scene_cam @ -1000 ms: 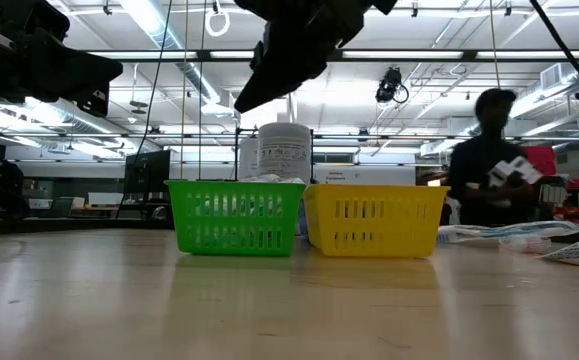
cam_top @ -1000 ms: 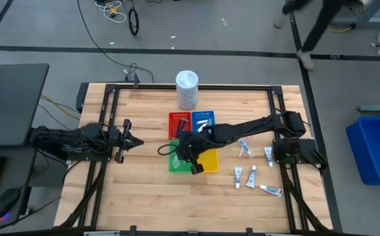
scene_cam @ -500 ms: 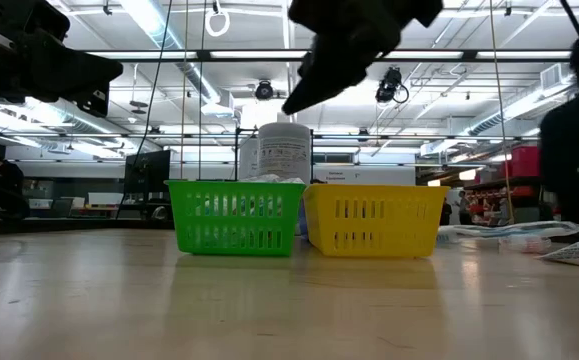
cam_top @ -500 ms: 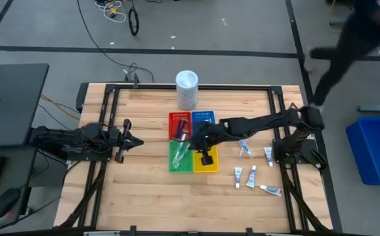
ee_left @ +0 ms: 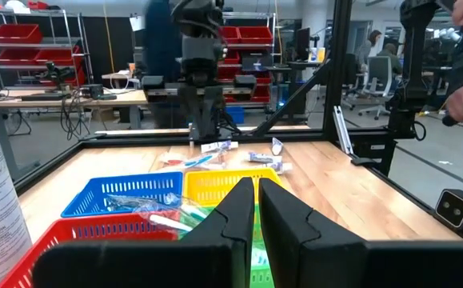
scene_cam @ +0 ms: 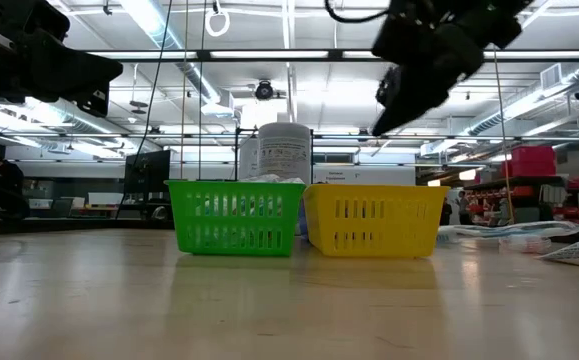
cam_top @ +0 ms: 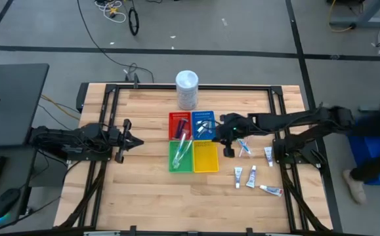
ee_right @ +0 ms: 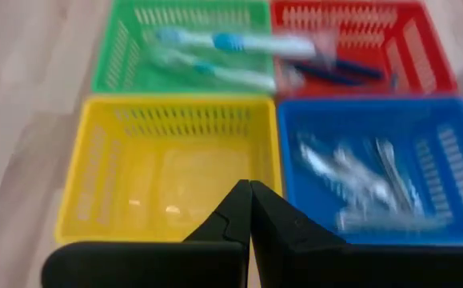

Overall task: Pick & Place Travel size toiletries
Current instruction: Put the blue toothbrush into the green bin

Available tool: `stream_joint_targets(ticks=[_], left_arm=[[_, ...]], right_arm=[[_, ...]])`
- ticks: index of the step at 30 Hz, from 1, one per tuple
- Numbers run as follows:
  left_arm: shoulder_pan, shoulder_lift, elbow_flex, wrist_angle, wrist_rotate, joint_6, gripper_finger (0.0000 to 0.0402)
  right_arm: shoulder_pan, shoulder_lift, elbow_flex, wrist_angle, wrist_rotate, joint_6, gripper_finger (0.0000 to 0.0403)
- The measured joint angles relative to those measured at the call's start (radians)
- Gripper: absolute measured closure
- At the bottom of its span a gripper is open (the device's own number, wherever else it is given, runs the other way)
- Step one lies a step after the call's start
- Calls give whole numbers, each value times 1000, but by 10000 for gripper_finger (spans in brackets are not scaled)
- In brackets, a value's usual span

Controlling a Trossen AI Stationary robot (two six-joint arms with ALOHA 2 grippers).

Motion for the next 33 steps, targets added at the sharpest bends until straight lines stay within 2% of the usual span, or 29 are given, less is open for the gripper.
stream_joint_targets(ticks=[7,11,18,27,33], left_arm=[[0,0,0,0,0,0,374],[0,0,0,0,0,0,374],[0,0,0,0,0,0,374],[0,0,0,0,0,0,374],[0,0,0,0,0,0,374]], right_arm=[[-43,-73,-124,-11,5,91,394],[-55,-84,-169,-26,73,179,393],[-93,-85,-174,-93,139,271,380],[-170,-81,-174,-202,140,437,360],[-191,-58,-174,-283,139,495,328]])
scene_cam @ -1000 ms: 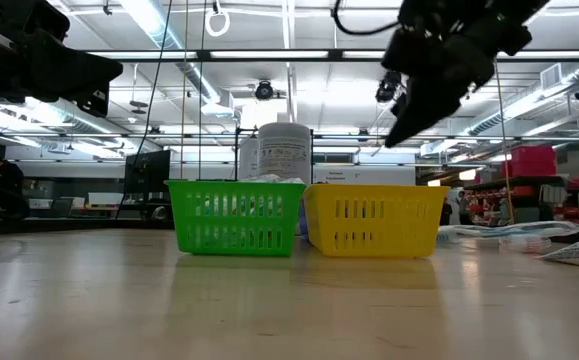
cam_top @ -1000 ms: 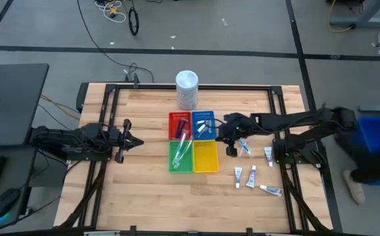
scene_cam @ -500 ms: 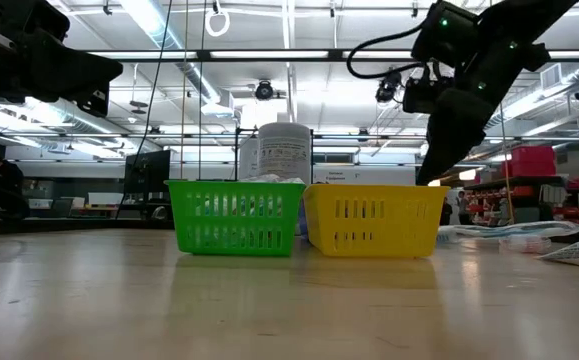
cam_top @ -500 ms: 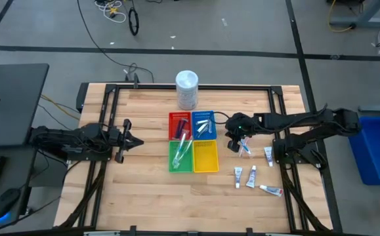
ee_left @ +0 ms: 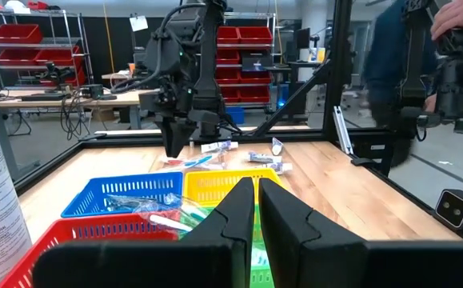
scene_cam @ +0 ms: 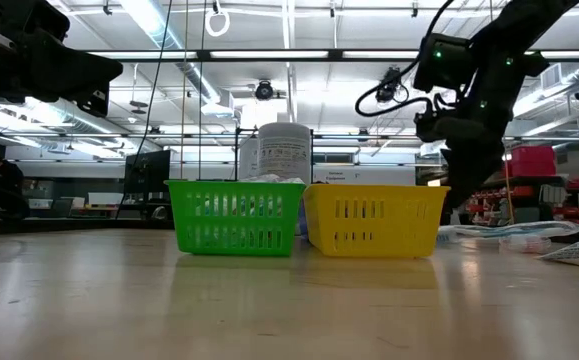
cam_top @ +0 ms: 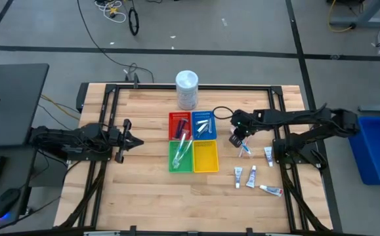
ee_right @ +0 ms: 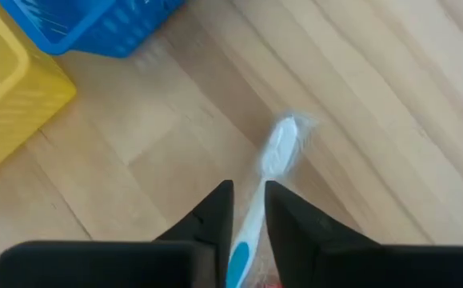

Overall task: Pick & Place Travel size toiletries
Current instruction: Put the blue toothbrush into the green bin

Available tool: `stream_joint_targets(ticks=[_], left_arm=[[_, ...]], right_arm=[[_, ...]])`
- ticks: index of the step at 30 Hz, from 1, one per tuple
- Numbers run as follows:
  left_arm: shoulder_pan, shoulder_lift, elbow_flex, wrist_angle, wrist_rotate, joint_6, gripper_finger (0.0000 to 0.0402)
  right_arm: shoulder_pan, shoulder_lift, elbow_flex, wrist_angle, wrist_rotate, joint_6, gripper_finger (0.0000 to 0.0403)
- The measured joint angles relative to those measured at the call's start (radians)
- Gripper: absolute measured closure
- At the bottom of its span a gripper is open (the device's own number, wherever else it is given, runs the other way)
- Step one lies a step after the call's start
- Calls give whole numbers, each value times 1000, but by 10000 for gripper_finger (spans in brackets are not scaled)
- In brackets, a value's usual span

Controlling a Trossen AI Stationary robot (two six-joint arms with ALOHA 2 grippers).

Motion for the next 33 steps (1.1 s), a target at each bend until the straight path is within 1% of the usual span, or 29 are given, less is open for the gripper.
stream_joint_targets(ticks=[12,17,21,26,33], left_arm=[[0,0,0,0,0,0,374],[0,0,0,0,0,0,374],[0,0,0,0,0,0,374],[0,0,0,0,0,0,374],[0,0,0,0,0,0,374]], right_arm=[[5,66,0,6,0,23,214],[5,103,0,5,1,24,180],[5,133,0,5,17,27,167],[11,176,0,9,18,27,162],[17,228,5,19,19,27,187]])
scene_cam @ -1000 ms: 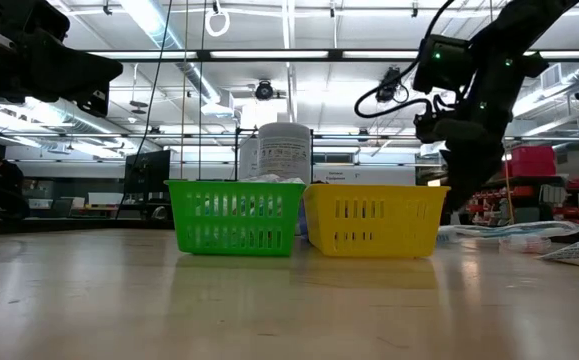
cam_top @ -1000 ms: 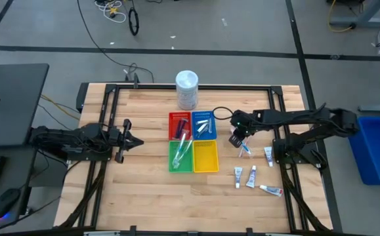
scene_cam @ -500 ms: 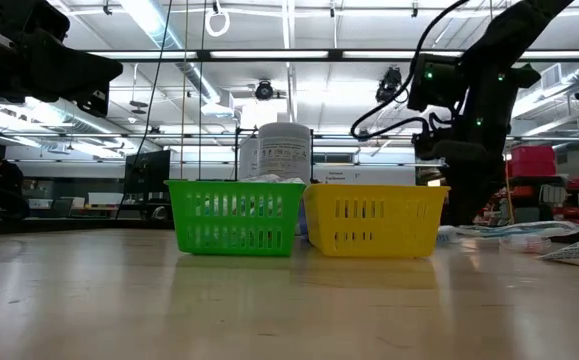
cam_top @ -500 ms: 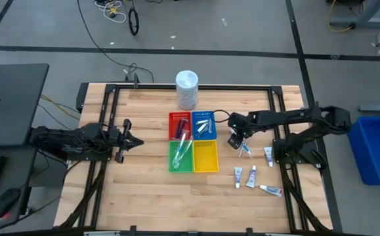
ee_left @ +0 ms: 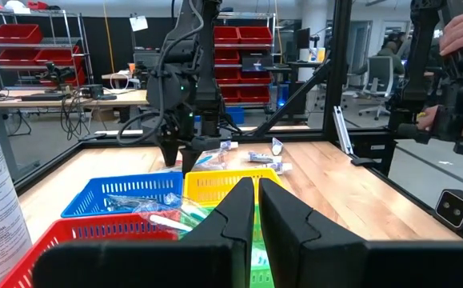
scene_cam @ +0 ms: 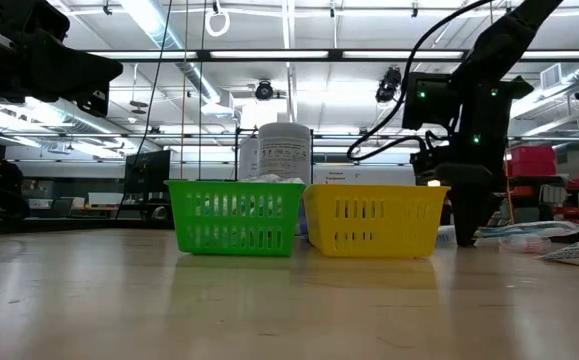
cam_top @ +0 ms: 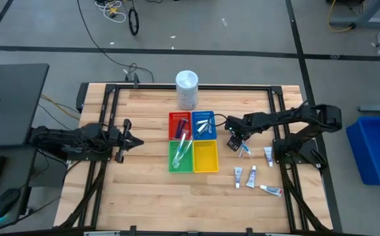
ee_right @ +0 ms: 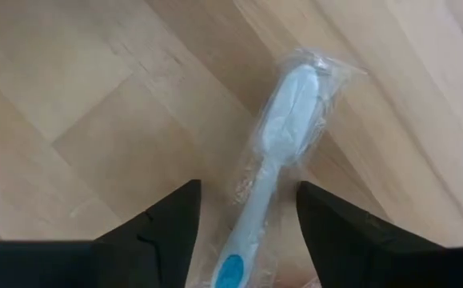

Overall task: Pick & Place Travel size toiletries
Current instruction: Put the blue toothbrush into the green bin

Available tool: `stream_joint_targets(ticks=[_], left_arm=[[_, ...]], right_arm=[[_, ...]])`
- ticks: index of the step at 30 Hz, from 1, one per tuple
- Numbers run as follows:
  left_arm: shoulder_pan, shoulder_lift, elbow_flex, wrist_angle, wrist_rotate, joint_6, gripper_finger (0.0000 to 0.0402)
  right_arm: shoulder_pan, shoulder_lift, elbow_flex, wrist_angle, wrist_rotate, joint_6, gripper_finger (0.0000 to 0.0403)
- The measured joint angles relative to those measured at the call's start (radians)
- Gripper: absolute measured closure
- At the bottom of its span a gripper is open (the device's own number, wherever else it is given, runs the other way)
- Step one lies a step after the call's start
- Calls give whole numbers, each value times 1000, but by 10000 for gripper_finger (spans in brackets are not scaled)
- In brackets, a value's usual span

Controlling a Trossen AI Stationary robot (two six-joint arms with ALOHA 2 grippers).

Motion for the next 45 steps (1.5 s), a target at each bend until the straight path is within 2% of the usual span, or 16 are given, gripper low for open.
stream_joint_targets(ticks=[16,27,34,45], left_arm=[[0,0,0,0,0,0,374],[0,0,0,0,0,0,374],[0,0,0,0,0,0,374],[0,0,0,0,0,0,374]], right_arm=[[0,5,15,-4,-1,0,276],[0,5,16,-3,-1,0,324],[0,5,16,-3,0,0,339],[0,2,16,12,-13,0,341]])
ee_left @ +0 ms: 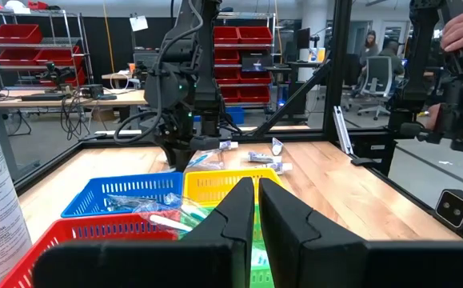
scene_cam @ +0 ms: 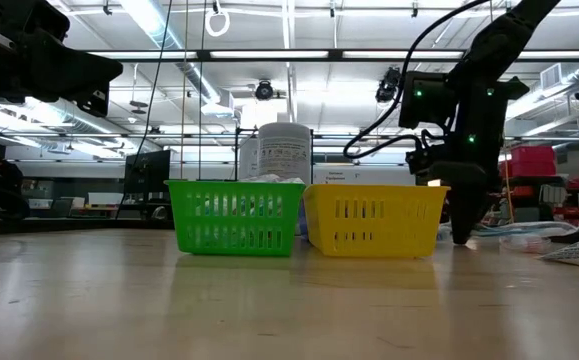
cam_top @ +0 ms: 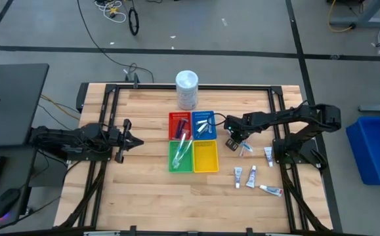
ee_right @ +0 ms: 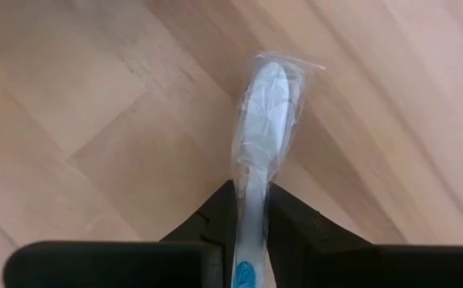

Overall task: Pick & Place Travel size toiletries
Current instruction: Put the blue toothbrush into the green bin

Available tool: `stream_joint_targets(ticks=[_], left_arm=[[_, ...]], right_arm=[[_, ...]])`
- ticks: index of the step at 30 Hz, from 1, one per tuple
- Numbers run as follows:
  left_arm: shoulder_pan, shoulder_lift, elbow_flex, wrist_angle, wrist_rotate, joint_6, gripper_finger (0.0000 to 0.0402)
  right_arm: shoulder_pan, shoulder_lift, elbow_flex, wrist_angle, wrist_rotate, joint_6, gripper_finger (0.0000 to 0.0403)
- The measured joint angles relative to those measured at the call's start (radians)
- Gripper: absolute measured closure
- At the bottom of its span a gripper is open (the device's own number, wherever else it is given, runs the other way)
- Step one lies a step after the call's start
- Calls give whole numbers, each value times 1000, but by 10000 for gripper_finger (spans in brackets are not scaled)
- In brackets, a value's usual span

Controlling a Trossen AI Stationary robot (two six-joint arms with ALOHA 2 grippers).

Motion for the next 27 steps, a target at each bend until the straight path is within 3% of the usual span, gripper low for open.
stream_joint_targets(ticks=[17,27], left_arm=[[0,0,0,0,0,0,374],[0,0,0,0,0,0,374]], right_arm=[[0,-169,1,-11,-21,-1,353],[1,-184,1,-3,-22,-50,355]])
